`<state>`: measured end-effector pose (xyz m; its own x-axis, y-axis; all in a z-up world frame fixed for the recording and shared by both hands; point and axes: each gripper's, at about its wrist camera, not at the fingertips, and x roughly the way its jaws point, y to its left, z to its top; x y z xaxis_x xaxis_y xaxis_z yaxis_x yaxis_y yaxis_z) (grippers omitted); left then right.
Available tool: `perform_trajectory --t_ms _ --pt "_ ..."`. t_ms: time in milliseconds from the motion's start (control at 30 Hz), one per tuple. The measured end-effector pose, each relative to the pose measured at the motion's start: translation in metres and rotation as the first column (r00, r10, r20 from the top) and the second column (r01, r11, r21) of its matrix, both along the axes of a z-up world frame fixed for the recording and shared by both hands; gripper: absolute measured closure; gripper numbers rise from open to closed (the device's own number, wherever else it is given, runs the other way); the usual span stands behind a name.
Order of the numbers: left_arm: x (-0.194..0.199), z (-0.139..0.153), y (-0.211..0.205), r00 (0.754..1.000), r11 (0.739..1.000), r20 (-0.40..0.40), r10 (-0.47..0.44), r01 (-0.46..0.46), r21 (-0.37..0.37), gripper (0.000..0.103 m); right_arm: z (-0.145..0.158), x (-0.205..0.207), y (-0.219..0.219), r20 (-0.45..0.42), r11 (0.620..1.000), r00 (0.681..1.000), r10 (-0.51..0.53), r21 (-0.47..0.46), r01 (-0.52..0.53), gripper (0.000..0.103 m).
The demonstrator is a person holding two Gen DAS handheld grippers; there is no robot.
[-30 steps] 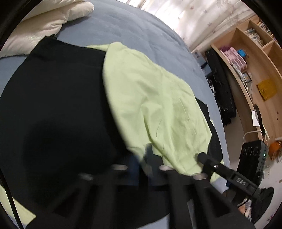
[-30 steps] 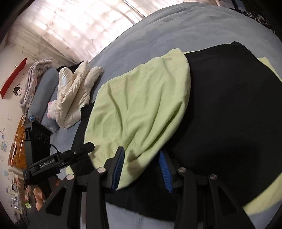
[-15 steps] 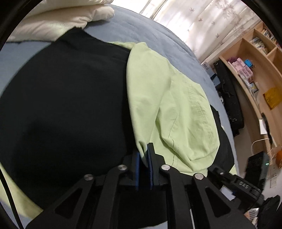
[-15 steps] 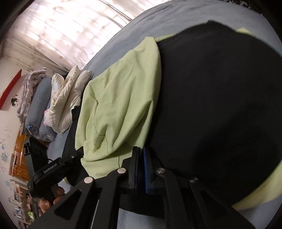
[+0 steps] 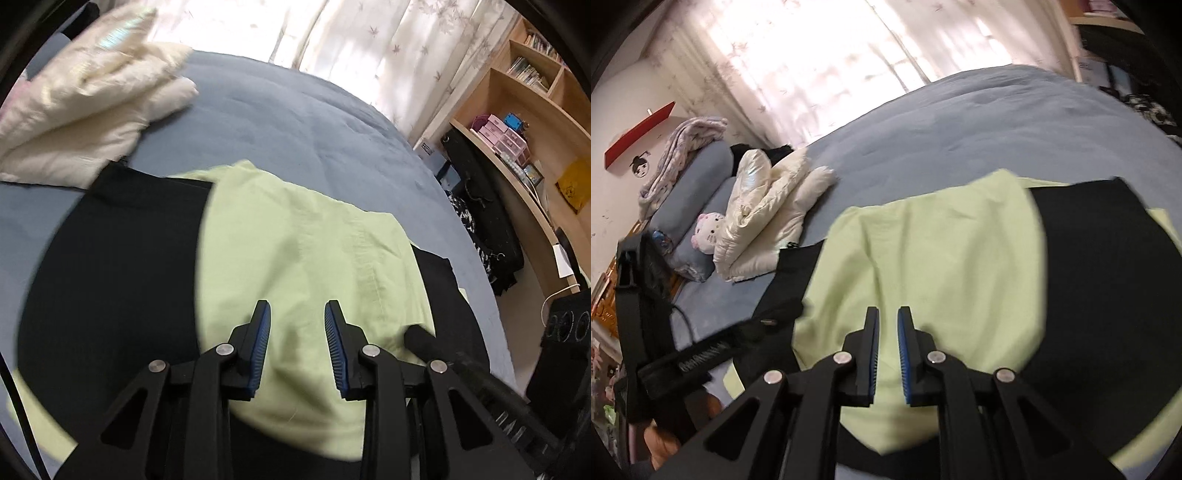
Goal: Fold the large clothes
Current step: 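Press the green hood flat onto the black body with both tools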
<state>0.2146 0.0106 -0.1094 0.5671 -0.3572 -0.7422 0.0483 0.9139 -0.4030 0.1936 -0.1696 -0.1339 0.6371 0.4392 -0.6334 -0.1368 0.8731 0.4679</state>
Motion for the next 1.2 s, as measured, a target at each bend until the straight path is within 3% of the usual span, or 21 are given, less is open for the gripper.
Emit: perform_trajectory --t_ms 133,200,267,333,400,500,633,867,1200 --pt "0.012 -0.027 -0.008 0.998 0.998 -0.063 0.004 0.0 0.064 0.075 -0.025 0.018 0.006 -0.049 0.997 0.998 -0.033 -0.076 0.029 0.093" --pt "0.015 -0.041 -0.004 0.996 0.995 -0.089 0.022 -0.013 0.1 0.082 -0.038 0.018 -0.007 -0.08 0.991 0.993 -0.087 -0.11 0.078 0.093" --pt "0.009 -0.043 0.004 0.997 0.997 -0.068 0.02 -0.014 0.081 0.084 -0.047 0.01 -0.037 -0.086 0.979 0.981 -0.174 -0.122 0.163 0.094" --pt "0.004 -0.044 0.009 0.998 0.997 -0.058 0.01 -0.006 0.072 0.085 -0.051 0.004 -0.058 -0.096 0.977 0.975 -0.202 -0.085 0.194 0.103" --pt "-0.001 -0.044 0.012 0.999 0.998 -0.047 0.002 0.002 0.067 0.085 -0.052 -0.005 -0.074 -0.103 0.961 0.959 -0.263 -0.11 0.252 0.103" --pt "-0.006 -0.044 0.009 0.999 0.997 -0.034 -0.001 0.004 0.08 0.085 -0.055 -0.009 -0.084 -0.114 0.962 0.956 -0.272 -0.063 0.266 0.103" --pt "-0.006 -0.041 0.002 0.999 0.993 -0.037 -0.001 0.005 0.116 0.083 -0.05 -0.006 -0.072 -0.11 0.96 0.957 -0.269 -0.113 0.257 0.099" --pt "-0.021 -0.021 0.001 0.999 0.995 -0.051 -0.001 0.007 0.103 0.049 -0.033 -0.02 -0.069 -0.123 0.958 0.952 -0.279 -0.107 0.267 0.085" --pt "-0.068 0.016 0.019 0.996 0.989 -0.076 0.051 -0.04 0.143 0.045 0.006 -0.061 -0.054 -0.117 0.961 0.957 -0.265 -0.107 0.253 0.078"
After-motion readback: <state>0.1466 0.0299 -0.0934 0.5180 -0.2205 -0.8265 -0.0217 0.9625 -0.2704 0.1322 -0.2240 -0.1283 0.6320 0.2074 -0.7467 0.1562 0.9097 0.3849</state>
